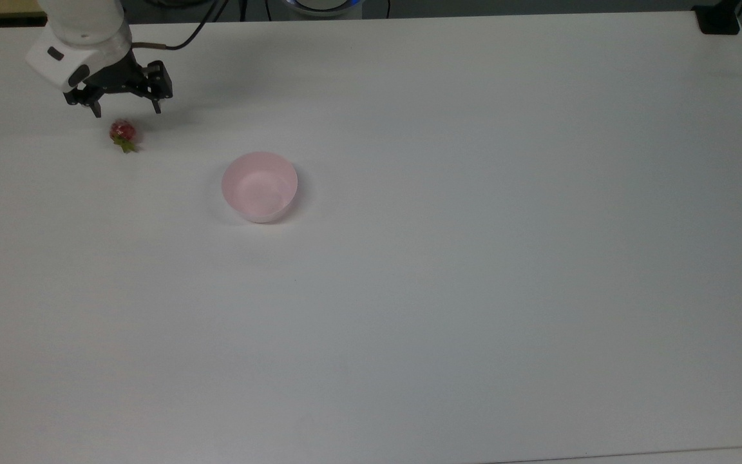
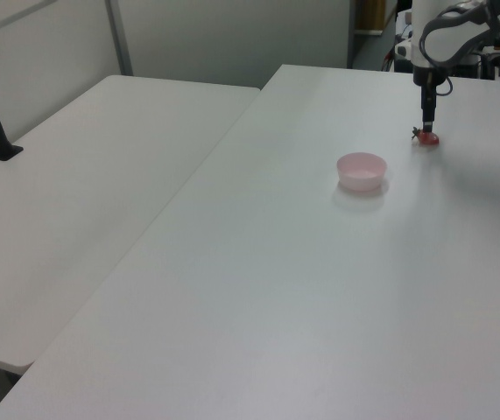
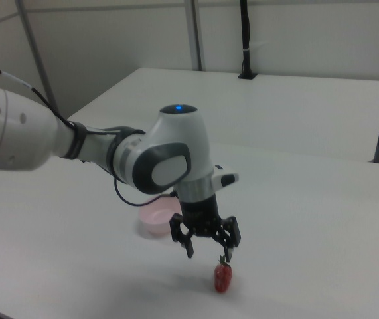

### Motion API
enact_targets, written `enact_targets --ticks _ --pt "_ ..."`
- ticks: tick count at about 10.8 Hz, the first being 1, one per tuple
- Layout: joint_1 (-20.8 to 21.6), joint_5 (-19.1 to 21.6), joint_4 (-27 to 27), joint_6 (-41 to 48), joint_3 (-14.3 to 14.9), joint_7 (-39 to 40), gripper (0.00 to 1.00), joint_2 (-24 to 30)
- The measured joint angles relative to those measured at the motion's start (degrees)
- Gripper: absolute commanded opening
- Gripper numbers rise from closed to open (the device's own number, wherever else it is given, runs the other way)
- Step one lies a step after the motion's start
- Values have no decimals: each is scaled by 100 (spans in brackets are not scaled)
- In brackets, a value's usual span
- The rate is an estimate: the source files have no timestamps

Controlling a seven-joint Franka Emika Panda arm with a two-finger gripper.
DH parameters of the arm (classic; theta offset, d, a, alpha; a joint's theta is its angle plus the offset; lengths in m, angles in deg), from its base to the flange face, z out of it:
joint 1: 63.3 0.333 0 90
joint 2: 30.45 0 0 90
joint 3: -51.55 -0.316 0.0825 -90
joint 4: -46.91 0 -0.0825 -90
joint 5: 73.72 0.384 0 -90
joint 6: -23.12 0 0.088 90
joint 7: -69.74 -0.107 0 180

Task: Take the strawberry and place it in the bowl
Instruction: 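Move the gripper over the red strawberry and lower it, then close the gripper on the red strawberry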

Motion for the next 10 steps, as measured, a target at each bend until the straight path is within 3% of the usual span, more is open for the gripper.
enact_targets --ticks 4,7,10 --pt "-167 1 -29 -410 2 -1 77 -522" --pt "-195 1 -28 -560 2 -36 53 -624" --pt "-196 10 -19 -564 1 -145 50 -626"
